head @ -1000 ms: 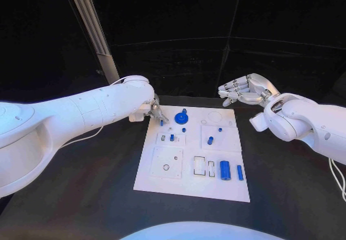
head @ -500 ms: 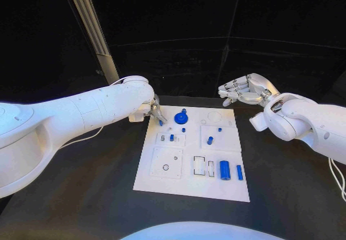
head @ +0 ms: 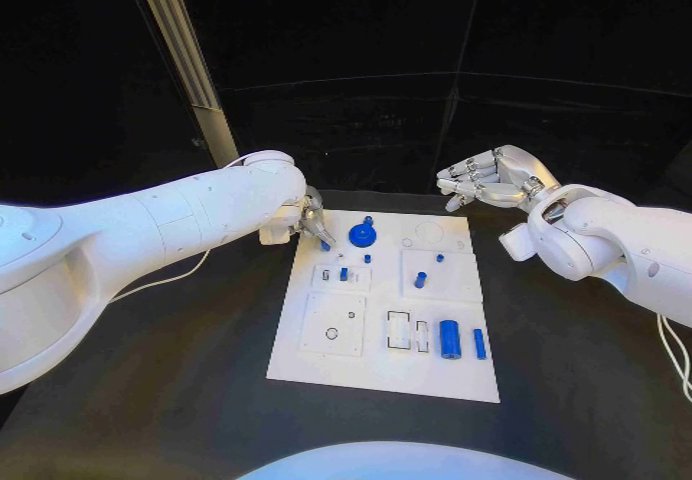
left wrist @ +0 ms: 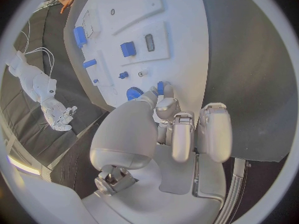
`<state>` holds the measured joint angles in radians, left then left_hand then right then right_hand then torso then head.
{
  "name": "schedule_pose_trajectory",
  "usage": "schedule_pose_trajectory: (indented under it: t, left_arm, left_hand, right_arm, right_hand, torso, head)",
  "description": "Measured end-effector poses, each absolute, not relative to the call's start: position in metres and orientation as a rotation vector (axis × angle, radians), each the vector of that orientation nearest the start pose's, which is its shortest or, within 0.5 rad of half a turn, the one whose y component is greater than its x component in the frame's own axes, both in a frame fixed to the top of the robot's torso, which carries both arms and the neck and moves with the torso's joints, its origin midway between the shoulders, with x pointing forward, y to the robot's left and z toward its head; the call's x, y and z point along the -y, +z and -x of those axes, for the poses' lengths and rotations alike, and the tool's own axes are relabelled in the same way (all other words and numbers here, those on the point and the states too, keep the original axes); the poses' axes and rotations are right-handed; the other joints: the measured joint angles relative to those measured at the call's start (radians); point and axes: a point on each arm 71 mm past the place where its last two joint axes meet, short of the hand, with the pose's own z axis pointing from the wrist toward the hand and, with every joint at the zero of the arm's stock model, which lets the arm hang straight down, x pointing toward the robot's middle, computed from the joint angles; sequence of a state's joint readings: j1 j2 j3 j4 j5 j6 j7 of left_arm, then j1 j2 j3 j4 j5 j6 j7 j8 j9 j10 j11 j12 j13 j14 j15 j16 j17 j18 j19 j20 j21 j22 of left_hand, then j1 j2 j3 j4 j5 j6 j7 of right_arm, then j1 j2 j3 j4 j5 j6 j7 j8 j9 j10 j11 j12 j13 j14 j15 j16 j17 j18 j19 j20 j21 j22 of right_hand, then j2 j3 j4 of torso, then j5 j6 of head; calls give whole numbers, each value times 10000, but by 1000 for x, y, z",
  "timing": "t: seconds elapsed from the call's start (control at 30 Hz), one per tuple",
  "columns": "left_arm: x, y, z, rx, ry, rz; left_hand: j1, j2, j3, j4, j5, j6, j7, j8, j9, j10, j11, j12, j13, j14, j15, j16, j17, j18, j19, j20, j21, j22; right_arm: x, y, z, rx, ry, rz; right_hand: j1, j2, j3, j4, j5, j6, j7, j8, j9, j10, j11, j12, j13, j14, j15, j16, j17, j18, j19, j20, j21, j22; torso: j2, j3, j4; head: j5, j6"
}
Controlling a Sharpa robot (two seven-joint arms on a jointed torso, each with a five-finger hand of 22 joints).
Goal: Assemble the parts on the task board
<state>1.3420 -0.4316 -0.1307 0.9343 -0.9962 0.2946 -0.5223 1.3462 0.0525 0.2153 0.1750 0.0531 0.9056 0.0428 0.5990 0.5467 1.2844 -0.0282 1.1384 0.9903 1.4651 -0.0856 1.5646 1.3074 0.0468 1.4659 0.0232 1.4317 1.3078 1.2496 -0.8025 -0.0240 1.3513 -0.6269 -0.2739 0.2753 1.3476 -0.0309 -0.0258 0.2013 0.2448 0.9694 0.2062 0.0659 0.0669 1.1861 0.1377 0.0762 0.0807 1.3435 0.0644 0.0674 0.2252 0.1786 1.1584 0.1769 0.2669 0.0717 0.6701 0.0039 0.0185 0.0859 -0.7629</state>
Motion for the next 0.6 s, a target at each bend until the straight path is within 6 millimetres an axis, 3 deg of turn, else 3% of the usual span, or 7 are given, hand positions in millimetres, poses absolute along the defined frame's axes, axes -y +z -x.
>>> schedule_pose_trajectory:
  t: [0.13, 0.33, 0.6]
  left_arm:
    - [-182, -208, -574, -23667, -2430, 2274]
    - [-187, -201, -568, -23383, -2806, 2363]
    - [-191, -198, -555, -22987, -3240, 2399]
  left_hand:
    - [-73, -78, 193, 162, -1, -16, 16, 66, -2, 4, -3, 0, -2, 0, 0, 0, 0, 0, 0, 0, 0, 0]
    - [-347, -356, 741, 32, -2, 23, -21, 146, 40, 60, -58, 0, -2, 0, 0, 0, 0, -1, 0, 0, 0, 0]
    - [-505, -515, 1133, -91, -31, 26, -20, 196, 72, 142, -68, 0, 17, 1, 0, 0, 0, 0, 0, 0, 0, 0]
  right_arm:
    - [229, -157, -526, -15534, 12069, -4785]
    - [229, -157, -526, -15540, 12067, -4787]
    - [230, -157, -526, -15543, 12050, -4795]
  right_hand:
    - [0, 0, -28, -28, 40, 0, 0, 0, 0, 0, 0, 0, 0, 0, 0, 0, 0, 0, 0, 0, 0, 0]
    - [0, 0, -28, -28, 40, 0, 0, 0, 0, 0, 0, 0, 0, 0, 0, 0, 0, 0, 0, 0, 0, 0]
    - [0, 0, -28, -28, 39, 0, 0, 0, 0, 0, 0, 0, -1, 0, 0, 0, 1, 0, 0, 0, 0, -9]
  torso:
    - [-2, 5, 12]
    - [-9, 11, 18]
    - [-9, -1, 18]
  head:
    - [10, -8]
    - [47, -12]
    - [79, -7]
